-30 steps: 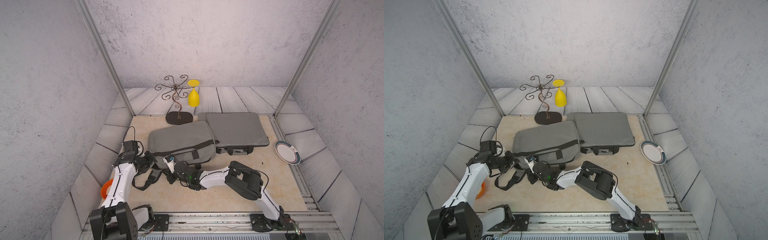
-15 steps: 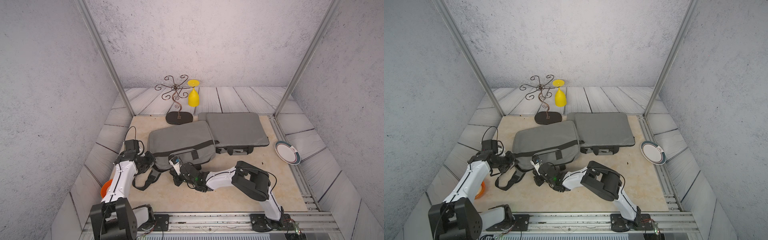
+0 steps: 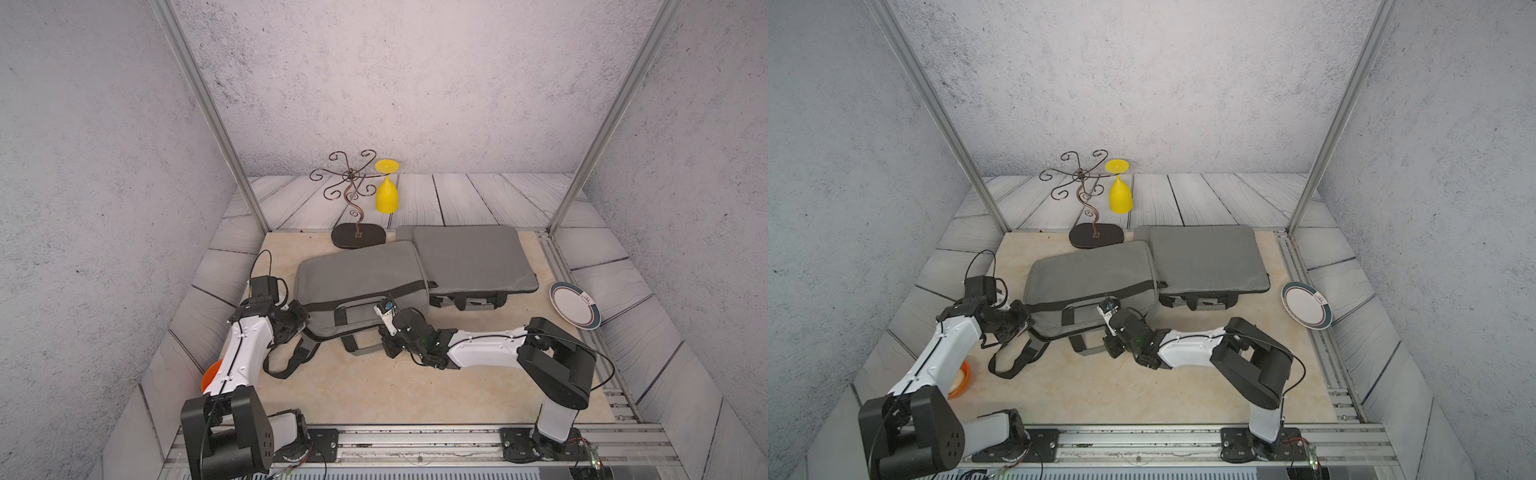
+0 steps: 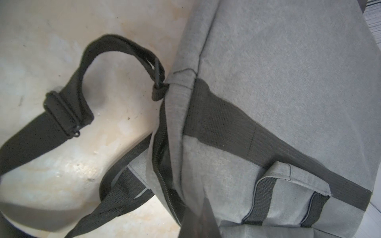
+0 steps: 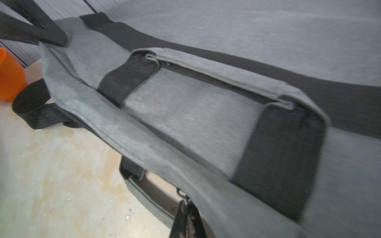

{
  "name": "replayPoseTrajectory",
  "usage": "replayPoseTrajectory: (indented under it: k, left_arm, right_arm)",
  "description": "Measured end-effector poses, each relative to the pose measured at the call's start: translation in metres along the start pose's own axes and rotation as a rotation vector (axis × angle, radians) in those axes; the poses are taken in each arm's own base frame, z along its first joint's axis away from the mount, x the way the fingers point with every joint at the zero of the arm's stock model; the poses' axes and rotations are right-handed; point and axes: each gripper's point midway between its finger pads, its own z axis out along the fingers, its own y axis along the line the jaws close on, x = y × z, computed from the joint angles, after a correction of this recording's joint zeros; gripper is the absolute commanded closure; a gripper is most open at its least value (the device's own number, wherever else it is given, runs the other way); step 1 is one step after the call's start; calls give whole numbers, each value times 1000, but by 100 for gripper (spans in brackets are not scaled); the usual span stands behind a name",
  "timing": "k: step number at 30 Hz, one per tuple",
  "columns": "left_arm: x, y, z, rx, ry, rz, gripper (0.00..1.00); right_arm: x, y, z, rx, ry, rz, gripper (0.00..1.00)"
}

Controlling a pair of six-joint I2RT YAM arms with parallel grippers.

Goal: Open the zippered laptop bag and take out the laptop
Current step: Unzip the zipper on the zippered laptop bag.

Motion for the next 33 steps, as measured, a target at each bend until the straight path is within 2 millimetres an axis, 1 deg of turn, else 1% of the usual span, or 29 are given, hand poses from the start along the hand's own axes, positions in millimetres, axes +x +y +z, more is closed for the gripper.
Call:
replayPoseTrajectory:
  k: [5, 10, 15, 19, 23, 26, 29, 33]
  left_arm:
    - [2, -1, 0, 1, 7, 3, 100]
    - [3, -1, 0, 0, 10, 4, 100]
    - [4, 2, -2, -16, 6, 9, 100]
    - [7, 7, -5, -41, 6, 10, 100]
    - [10, 10, -6, -54, 14, 11, 100]
    - [12, 9, -6, -50, 26, 12, 100]
    - [16, 7, -7, -35, 40, 12, 100]
    - [19, 3, -12, -10, 43, 6, 100]
  right_arm:
    - [4, -39, -16, 48, 51, 7, 100]
    - [2, -82, -30, 117, 80, 32, 100]
    - [9, -116, -37, 179, 121, 57, 100]
    - [16, -138, -41, 222, 149, 75, 100]
    - [17, -155, -46, 253, 165, 93, 100]
    - [11, -162, -49, 261, 164, 101, 96]
    - [3, -163, -51, 253, 166, 101, 87]
    - [-4, -161, -53, 222, 167, 125, 73]
